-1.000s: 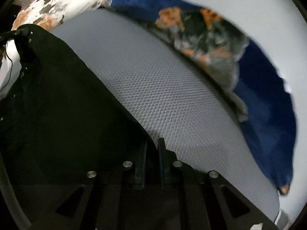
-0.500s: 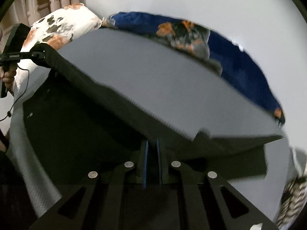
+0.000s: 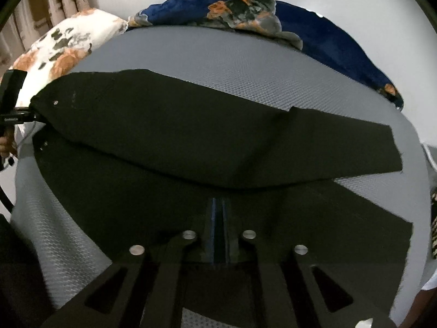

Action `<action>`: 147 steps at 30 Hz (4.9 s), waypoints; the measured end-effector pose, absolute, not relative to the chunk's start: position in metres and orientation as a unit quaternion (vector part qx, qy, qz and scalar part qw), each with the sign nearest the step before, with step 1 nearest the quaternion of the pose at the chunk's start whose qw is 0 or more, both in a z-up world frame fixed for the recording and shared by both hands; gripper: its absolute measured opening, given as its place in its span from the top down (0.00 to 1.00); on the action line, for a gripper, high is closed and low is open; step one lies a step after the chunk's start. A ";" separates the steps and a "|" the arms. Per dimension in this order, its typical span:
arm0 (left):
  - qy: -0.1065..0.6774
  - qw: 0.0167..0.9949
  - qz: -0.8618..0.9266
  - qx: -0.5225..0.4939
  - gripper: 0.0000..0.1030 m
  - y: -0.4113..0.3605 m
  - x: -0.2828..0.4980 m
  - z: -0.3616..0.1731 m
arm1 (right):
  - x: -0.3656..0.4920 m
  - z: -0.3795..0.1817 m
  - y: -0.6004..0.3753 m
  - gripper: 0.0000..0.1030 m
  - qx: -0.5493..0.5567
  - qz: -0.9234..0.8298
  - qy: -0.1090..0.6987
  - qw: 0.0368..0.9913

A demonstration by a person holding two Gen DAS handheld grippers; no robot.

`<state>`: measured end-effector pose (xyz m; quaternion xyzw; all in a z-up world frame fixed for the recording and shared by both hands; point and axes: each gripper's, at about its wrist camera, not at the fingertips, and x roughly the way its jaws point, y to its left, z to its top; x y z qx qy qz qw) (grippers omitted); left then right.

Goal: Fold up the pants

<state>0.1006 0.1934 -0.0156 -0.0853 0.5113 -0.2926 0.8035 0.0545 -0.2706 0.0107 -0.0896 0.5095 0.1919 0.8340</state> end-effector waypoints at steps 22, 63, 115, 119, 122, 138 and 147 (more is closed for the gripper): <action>0.447 0.836 -0.289 -0.130 0.87 0.209 0.119 0.044 | 0.089 -0.019 -0.234 0.91 -0.267 0.201 0.464 0.821; 0.599 0.770 -0.123 -0.180 0.30 0.264 0.074 0.030 | 0.022 -0.019 -0.236 0.92 -0.183 0.236 0.541 0.786; 0.445 0.830 -0.320 0.099 0.55 0.038 0.039 0.047 | -0.003 -0.006 -0.273 0.84 0.019 0.237 0.587 0.774; 0.432 0.798 -0.391 0.153 0.55 -0.030 0.031 0.029 | 0.006 -0.006 -0.274 0.84 0.033 0.234 0.591 0.771; 0.427 0.776 -0.425 0.186 0.55 -0.070 0.024 0.018 | 0.010 -0.003 -0.273 0.84 0.039 0.237 0.588 0.773; 0.462 0.760 -0.415 0.193 0.92 -0.107 0.029 -0.030 | 0.016 0.026 -0.335 0.61 0.090 0.251 0.548 0.793; 0.477 0.762 -0.406 0.163 0.92 -0.103 0.035 -0.027 | 0.072 -0.010 -0.505 0.61 0.295 0.079 0.492 0.815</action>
